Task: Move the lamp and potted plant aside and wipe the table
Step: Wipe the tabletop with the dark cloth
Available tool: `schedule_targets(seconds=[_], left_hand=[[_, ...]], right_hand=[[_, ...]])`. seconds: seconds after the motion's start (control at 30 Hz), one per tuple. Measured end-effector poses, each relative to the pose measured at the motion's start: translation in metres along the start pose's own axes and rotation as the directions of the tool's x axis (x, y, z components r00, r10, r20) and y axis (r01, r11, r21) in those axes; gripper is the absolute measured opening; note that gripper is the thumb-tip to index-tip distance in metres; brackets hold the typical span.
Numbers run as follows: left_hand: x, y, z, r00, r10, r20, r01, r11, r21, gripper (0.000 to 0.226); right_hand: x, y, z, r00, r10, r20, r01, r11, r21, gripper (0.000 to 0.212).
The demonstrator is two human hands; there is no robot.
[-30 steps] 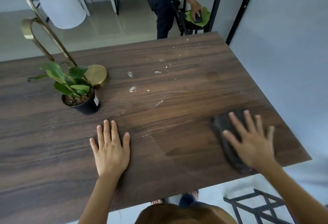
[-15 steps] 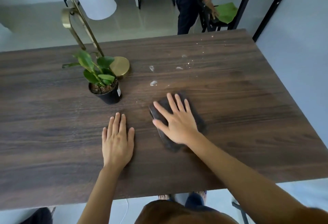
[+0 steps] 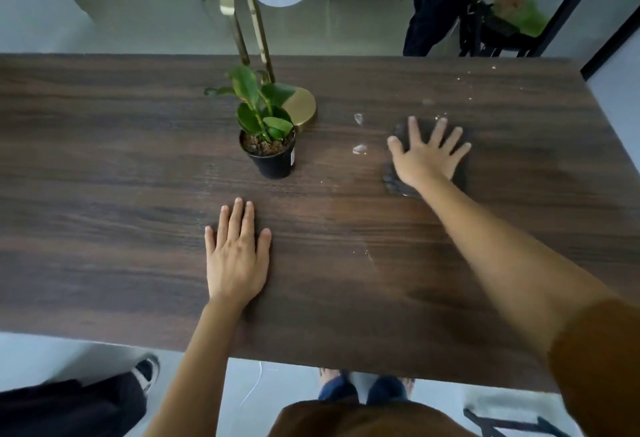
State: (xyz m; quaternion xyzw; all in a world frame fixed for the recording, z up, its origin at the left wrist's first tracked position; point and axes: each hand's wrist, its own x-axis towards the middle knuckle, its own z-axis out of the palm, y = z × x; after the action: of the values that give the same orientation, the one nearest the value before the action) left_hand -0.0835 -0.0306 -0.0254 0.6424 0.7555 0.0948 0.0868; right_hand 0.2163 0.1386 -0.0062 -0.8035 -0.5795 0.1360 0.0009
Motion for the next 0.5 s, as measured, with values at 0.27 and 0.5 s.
schedule_targets(seconds=[0.27,0.5], left_hand=[[0.003,-0.025,-0.006,1.0,-0.029,-0.002,0.029,1.0,-0.008,0.059],[-0.007,-0.047,-0.009,0.998,-0.057,-0.028,0.057,0.998,0.007,0.061]], right_hand=[[-0.181,0.018,0.049,0.71,-0.702,0.053,0.704,0.707,-0.065,0.061],[-0.079,0.133,0.001,0.987,-0.143,-0.073,0.135,0.986,-0.096,0.07]])
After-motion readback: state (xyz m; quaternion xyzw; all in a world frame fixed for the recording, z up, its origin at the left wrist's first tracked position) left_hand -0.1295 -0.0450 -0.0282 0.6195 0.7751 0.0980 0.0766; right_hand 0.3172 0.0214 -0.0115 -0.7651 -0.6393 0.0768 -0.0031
